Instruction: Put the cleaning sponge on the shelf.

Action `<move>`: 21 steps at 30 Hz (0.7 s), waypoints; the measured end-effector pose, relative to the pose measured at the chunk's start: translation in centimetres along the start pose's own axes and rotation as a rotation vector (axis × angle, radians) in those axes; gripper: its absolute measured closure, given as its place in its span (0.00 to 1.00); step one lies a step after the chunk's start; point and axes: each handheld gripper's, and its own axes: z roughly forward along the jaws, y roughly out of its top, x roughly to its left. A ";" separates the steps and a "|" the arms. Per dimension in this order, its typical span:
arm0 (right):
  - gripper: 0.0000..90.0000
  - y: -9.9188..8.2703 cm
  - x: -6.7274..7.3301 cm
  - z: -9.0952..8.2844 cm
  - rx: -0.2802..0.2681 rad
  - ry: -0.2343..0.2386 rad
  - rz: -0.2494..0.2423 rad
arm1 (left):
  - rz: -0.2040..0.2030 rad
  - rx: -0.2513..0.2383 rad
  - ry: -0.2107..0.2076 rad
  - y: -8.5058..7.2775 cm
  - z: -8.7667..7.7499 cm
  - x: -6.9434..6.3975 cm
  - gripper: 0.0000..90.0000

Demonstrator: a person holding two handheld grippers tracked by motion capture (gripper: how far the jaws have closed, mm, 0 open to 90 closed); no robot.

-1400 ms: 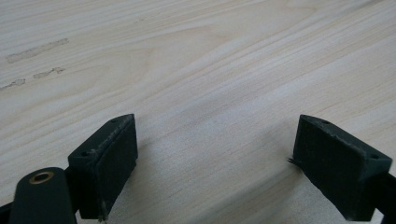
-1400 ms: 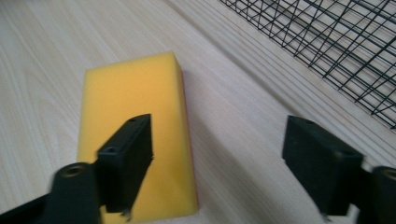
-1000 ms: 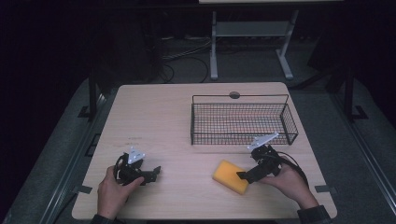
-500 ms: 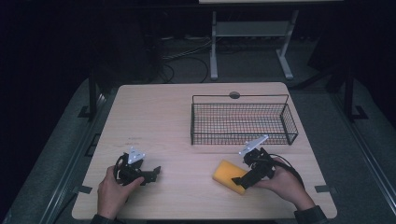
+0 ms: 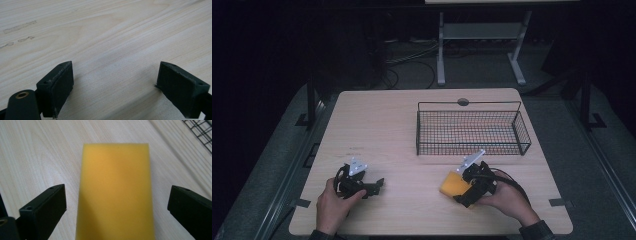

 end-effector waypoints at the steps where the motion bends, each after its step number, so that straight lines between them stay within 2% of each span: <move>1: 0.02 0.1 0.0 0.1 0.004 -0.003 -0.007 | 0.000 0.000 0.000 0.0 0.0 0.0 0.14; 7: 0.02 0.3 0.4 1.1 0.031 -0.010 -0.025 | 0.000 0.000 0.000 0.0 0.0 0.0 0.14; 9: 0.06 0.3 0.5 1.4 0.039 -0.011 -0.027 | 0.000 0.000 0.000 0.0 0.0 0.0 0.14; 16: 0.08 0.3 0.5 1.7 0.051 -0.021 -0.030 | 0.000 0.000 0.000 0.0 0.0 0.0 0.14; 19: 0.15 0.2 0.4 1.7 0.051 -0.023 -0.034 | 0.000 0.000 0.000 0.0 0.0 0.0 0.14; 21: 0.15 0.2 0.4 1.7 0.053 -0.024 -0.033 | 0.000 0.000 0.000 0.0 0.0 0.0 0.14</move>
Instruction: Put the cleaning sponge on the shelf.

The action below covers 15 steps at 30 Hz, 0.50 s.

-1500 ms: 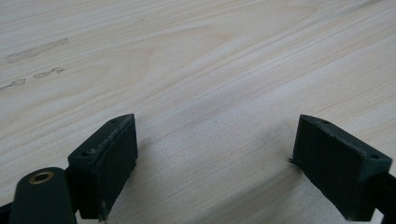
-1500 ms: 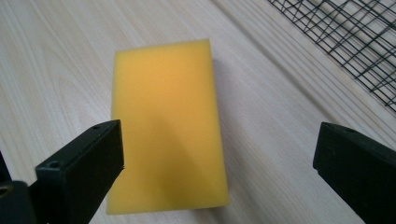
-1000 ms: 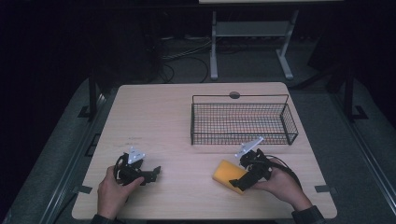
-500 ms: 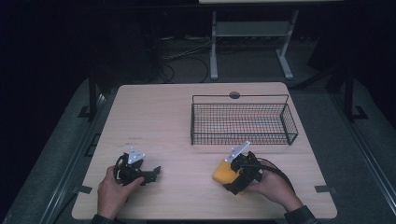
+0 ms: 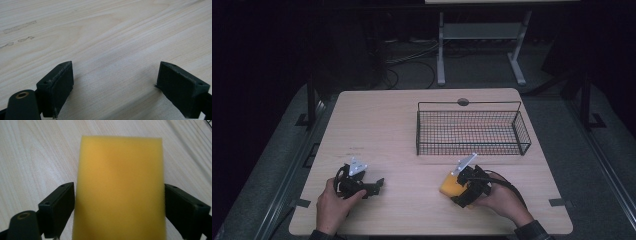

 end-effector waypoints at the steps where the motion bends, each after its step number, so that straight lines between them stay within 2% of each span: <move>1: 0.15 0.0 0.0 0.0 0.000 0.000 0.000 | 0.000 0.000 0.000 0.0 0.0 0.0 0.14; 4: 0.16 0.0 0.0 0.0 0.005 -0.001 -0.001 | 0.000 0.000 0.000 0.0 0.0 0.0 0.14; 8: 0.24 -0.1 0.1 0.0 0.004 0.000 -0.003 | 0.000 0.000 0.000 0.0 0.0 0.0 0.14; 15: 0.25 -0.1 0.0 -0.1 0.006 -0.002 -0.002 | 0.000 0.000 0.000 0.0 0.0 0.0 0.14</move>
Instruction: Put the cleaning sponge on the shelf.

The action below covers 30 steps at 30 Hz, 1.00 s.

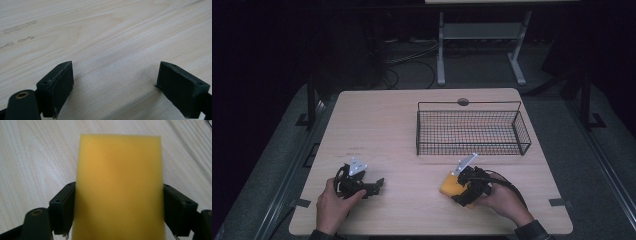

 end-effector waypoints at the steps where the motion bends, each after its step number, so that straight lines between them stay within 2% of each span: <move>1: 0.25 0.0 0.0 0.0 0.000 0.003 0.004 | 0.000 0.000 0.000 0.0 0.0 0.0 0.14; 11: 0.26 0.0 -0.3 -0.9 -0.012 0.019 0.029 | 0.000 0.000 0.000 0.0 0.0 0.0 0.14; 30: 0.26 0.2 -0.9 -2.7 -0.028 0.016 0.044 | 0.000 0.000 0.000 0.0 0.0 0.0 0.14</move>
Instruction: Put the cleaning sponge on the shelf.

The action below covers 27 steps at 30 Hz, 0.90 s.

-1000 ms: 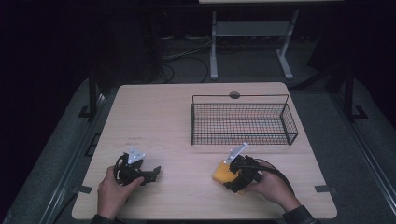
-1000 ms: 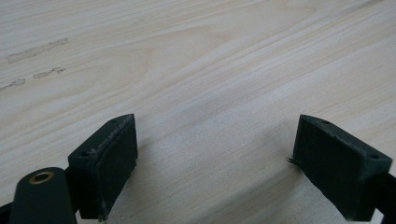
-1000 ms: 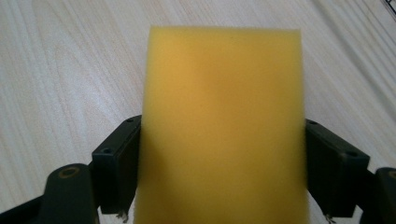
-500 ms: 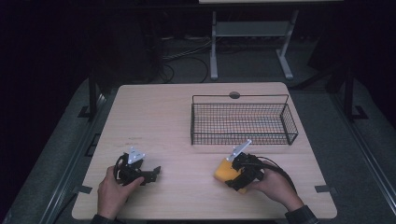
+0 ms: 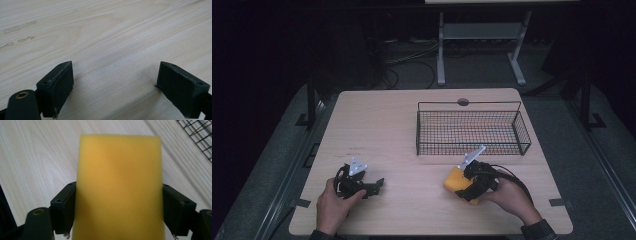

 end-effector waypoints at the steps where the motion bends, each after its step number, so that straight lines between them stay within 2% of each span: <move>1: 0.26 0.0 -0.1 -0.3 -0.005 -0.003 0.002 | 0.000 0.000 0.000 0.0 0.0 0.0 0.14; 27: 0.26 0.9 -1.6 -3.3 -0.045 -0.040 0.025 | -0.004 -0.002 0.000 0.0 0.0 0.0 0.14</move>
